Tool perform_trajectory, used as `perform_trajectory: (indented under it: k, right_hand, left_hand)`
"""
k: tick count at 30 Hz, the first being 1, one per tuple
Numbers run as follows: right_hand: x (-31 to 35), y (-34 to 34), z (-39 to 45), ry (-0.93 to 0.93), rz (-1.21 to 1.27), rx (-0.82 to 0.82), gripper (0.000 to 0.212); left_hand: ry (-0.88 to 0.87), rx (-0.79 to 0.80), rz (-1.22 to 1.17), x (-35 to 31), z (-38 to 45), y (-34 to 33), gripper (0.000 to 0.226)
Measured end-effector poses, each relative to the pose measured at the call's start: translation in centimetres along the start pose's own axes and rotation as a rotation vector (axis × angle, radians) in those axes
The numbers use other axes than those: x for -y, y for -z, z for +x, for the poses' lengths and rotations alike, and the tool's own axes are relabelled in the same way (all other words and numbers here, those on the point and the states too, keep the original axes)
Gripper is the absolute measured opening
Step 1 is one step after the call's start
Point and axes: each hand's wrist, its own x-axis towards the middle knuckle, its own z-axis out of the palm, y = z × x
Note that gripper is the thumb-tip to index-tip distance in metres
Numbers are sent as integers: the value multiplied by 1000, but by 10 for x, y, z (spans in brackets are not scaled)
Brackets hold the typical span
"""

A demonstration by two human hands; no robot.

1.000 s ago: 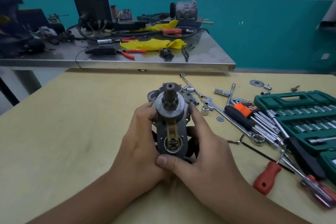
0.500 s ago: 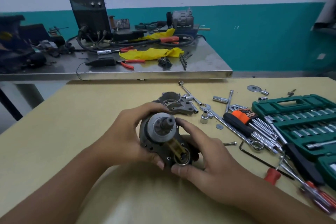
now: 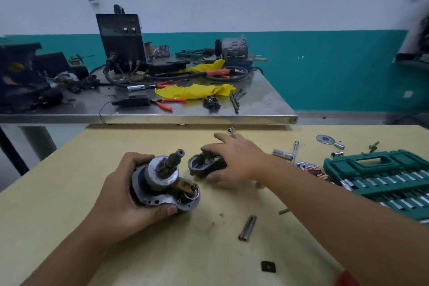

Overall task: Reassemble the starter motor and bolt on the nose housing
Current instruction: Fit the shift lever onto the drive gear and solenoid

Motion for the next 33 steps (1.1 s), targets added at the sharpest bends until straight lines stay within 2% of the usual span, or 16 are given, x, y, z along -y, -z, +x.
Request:
perform_trajectory:
  k: [4,8,11,14,16,18,20,22,25,27,30,32,33]
  right_hand:
    - [-19,-13,9,23,129,-1,84]
    - [-17,-12,13,-19,63,-24,81]
    - [-11,-7,9,-44,34,-25,93]
    - [-6,5,-14,37,10,-45,105]
    - [-4,11,-33,99,124,-37,107]
    - [9,7,-53,118,388,-63,111]
    - [33,-5,-65,129,621,-142,112]
    - [60,-17,-65,156,737,-231,104]
    - [88,-27,-53,154,762,-370,84]
    - [96,-30,-47,120,780,-442,82]
    - [95,-38,-40,100,779,-523,76]
    - [91,-39,-35,71,782,-516,78]
    - [89,-38,-33,60,776,-502,82]
  left_hand:
    - [0,-43,62,14,7,-7,81]
    - [-67,21,91,19,12,-15,70]
    - [-86,23,78,16,14,-19,62]
    - [-59,-21,38,16,13,-21,50]
    - [-51,-42,47,14,13,-21,45]
    - [-39,-34,47,13,13,-21,45]
    - [-20,-40,32,12,13,-20,44]
    - [-20,-50,14,10,14,-20,44]
    - [9,-75,34,12,13,-19,52]
    - [98,-78,27,16,11,-12,68]
    - [153,107,-59,26,10,5,91]
    - [173,213,-53,31,8,12,96]
    - [184,203,7,33,6,12,93]
